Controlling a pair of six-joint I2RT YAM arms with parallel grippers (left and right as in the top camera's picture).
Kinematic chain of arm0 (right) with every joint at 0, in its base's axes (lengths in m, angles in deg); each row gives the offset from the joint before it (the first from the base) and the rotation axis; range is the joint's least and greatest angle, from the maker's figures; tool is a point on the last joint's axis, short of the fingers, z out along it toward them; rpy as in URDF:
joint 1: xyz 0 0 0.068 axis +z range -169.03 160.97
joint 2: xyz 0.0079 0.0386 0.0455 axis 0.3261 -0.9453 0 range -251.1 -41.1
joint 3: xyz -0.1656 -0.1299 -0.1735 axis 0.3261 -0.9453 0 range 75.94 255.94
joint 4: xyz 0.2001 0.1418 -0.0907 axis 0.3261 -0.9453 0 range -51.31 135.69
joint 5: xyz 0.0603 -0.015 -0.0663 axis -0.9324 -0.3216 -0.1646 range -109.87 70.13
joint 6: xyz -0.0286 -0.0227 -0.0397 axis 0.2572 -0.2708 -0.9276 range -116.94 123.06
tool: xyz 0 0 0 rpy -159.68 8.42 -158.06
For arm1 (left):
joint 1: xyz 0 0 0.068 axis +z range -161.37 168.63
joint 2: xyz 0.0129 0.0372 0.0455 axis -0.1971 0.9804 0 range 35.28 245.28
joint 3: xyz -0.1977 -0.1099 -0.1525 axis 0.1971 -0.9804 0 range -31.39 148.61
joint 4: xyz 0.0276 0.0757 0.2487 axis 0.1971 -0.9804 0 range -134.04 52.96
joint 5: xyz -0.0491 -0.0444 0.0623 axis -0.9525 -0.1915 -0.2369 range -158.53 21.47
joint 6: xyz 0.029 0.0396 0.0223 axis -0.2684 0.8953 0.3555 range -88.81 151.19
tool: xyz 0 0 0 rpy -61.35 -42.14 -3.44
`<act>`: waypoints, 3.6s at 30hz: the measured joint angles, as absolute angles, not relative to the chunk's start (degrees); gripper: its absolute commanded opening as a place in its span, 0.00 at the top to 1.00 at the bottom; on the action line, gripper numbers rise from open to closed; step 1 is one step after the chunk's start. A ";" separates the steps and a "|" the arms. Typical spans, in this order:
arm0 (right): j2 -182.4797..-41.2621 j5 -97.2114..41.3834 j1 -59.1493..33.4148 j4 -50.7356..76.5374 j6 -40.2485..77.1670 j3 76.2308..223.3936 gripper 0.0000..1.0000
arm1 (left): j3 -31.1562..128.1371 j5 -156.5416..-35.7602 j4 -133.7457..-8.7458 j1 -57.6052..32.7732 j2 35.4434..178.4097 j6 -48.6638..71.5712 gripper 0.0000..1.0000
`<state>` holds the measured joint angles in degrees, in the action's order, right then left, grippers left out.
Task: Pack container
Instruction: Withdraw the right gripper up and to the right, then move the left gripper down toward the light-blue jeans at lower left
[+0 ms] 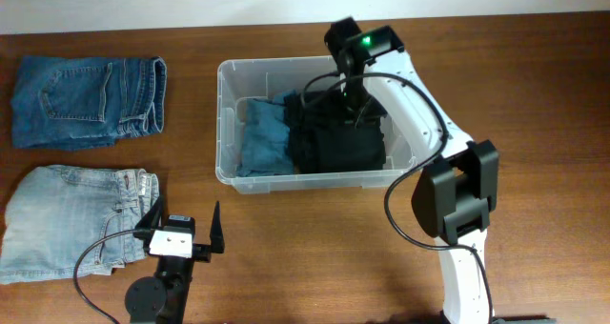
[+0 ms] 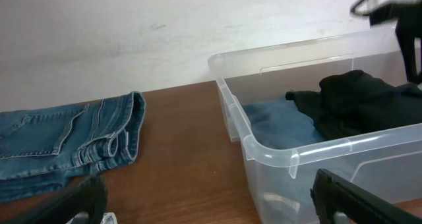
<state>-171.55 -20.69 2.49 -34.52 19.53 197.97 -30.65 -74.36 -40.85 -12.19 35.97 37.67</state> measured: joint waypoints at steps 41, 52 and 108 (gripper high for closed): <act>-157.85 -15.73 -39.98 -45.77 24.14 207.46 0.02 | -30.65 -74.36 -40.85 -12.19 35.97 37.67 0.01; -159.16 -15.79 -41.77 -43.74 25.56 203.50 0.02 | -30.65 -74.34 -40.85 -12.19 35.97 37.67 0.01; -159.38 -15.79 -41.77 -43.22 25.58 203.39 0.02 | 61.10 -76.26 -85.75 41.21 137.47 53.56 0.01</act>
